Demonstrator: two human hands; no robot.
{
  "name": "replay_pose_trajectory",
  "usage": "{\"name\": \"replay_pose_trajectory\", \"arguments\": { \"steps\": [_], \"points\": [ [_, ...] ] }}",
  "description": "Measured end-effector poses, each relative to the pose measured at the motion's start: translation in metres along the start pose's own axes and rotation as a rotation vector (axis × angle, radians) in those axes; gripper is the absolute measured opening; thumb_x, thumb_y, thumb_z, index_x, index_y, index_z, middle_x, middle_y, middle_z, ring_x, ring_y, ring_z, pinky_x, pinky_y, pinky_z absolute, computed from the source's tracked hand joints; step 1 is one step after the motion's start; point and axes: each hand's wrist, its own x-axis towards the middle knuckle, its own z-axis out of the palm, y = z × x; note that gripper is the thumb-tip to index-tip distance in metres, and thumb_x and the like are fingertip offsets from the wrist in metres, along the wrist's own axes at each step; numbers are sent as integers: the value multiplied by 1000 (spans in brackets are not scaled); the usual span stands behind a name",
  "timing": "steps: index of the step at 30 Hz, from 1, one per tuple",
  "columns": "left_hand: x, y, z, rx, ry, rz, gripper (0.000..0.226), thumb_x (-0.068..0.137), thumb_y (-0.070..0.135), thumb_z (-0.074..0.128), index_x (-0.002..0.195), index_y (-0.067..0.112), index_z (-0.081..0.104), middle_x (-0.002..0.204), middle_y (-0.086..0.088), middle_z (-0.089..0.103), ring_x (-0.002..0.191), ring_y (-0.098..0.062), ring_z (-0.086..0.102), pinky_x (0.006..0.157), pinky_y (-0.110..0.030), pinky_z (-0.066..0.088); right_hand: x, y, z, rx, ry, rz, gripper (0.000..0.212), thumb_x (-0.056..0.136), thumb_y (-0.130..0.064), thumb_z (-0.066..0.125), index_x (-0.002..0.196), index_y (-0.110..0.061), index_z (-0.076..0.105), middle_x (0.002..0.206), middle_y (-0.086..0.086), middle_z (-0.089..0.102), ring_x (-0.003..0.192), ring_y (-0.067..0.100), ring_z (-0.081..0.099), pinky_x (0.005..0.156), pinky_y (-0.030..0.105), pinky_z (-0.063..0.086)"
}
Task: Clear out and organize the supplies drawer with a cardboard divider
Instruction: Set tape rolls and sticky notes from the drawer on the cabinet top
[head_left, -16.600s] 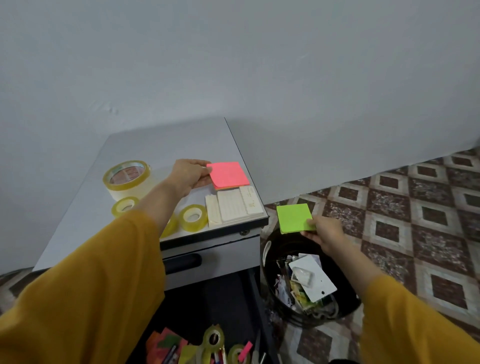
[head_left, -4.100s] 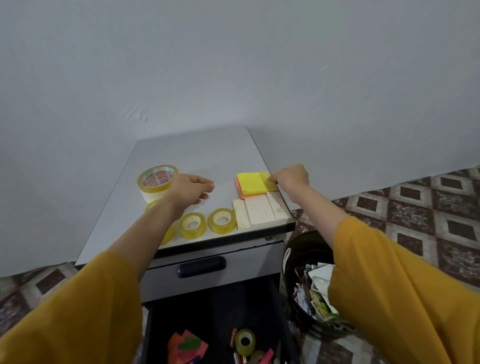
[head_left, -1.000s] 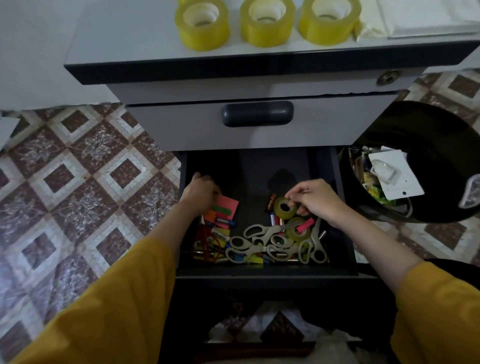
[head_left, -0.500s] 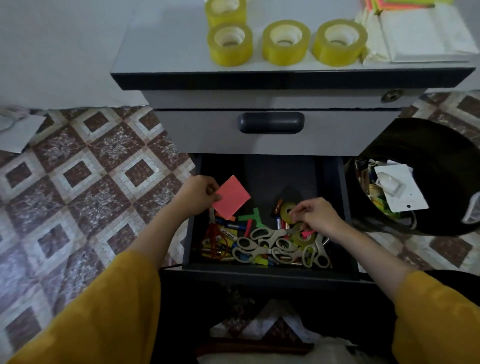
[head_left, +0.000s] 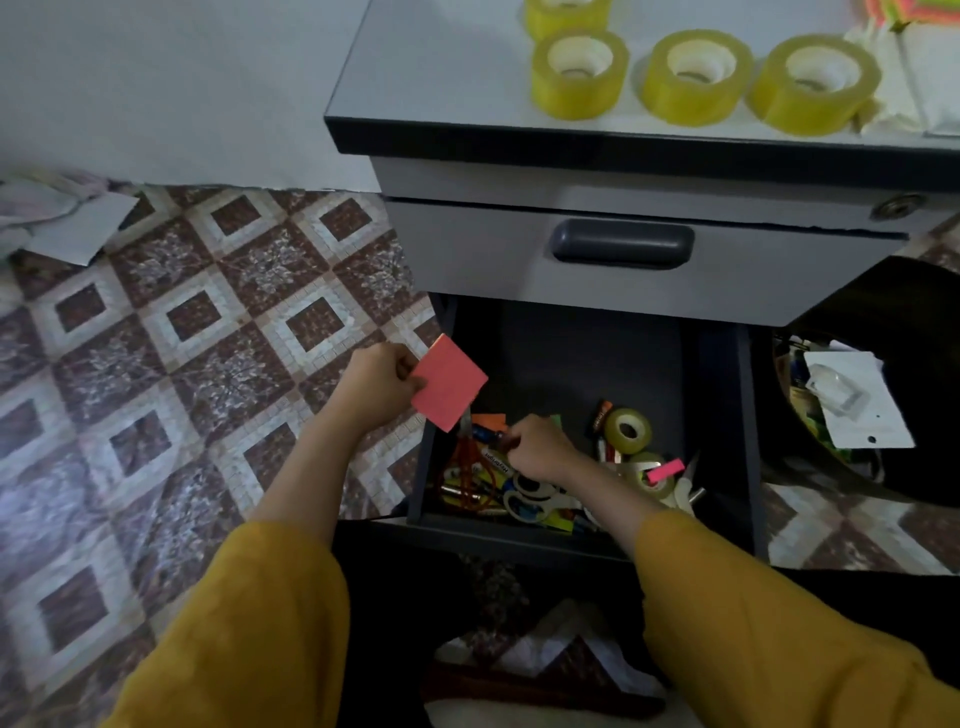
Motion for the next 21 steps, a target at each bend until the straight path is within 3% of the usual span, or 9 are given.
{"name": "replay_pose_trajectory", "arguments": {
  "steps": [4,9,11,12,15,16,18,19,21],
  "points": [
    [5,-6,-5,-33,-17,-16,13,88,10,61,96,1,64,91,-13,65,86,-27,63,78,-36,51,2,-7,4,-35,17,-28,22,87,-8,53,97,6,66,87,14,59,81,29,52,66,27,37],
    [8,-6,-7,-72,-6,-24,12,88,10,61,96,2,63,94,-14,66,87,-28,64,78,-36,52,7,-8,10,-37,-5,21,21,86,-4,51,96,13,59,99,26,60,91,39,57,77,43,49],
    [8,-4,-6,-79,-12,-28,13,88,11,61,98,2,64,95,-14,66,87,-27,64,79,-36,53,10,-9,10,-64,-11,51,16,87,-6,50,75,4,51,78,18,53,76,32,53,63,35,42],
    [8,-4,-5,-86,-14,-31,13,88,11,62,98,2,64,95,-14,66,87,-27,64,80,-37,53,10,-10,9,-68,-21,74,23,87,-5,49,66,-3,42,69,12,46,67,26,48,57,31,35],
    [7,-3,-5,-97,-16,-31,14,88,11,62,99,2,64,96,-14,66,86,-27,64,81,-37,53,11,-8,8,-62,-79,130,31,90,-5,46,60,-7,39,61,4,36,54,14,34,48,25,25],
    [7,-3,-4,-99,-19,-32,15,88,10,62,100,2,64,96,-14,66,87,-27,64,81,-37,53,10,-5,7,-62,-91,139,25,89,-2,45,64,0,47,63,7,39,56,15,37,48,23,25],
    [7,-2,-3,-107,-23,-34,14,88,10,62,100,2,64,96,-14,66,87,-27,64,82,-38,54,11,0,6,-40,-102,141,19,85,3,44,82,15,59,78,26,54,73,36,54,55,25,29],
    [7,-1,-3,-101,-28,-32,13,88,10,62,99,2,64,96,-14,66,87,-26,64,81,-37,54,12,3,6,-31,-88,128,23,83,4,45,92,21,58,94,36,58,87,45,57,58,29,33],
    [7,1,-2,-96,-43,-29,8,88,11,62,94,5,63,96,-13,67,86,-26,65,79,-35,53,11,9,6,-30,-34,73,27,81,4,50,99,22,57,111,38,55,100,49,55,62,39,41]
  ]
}}
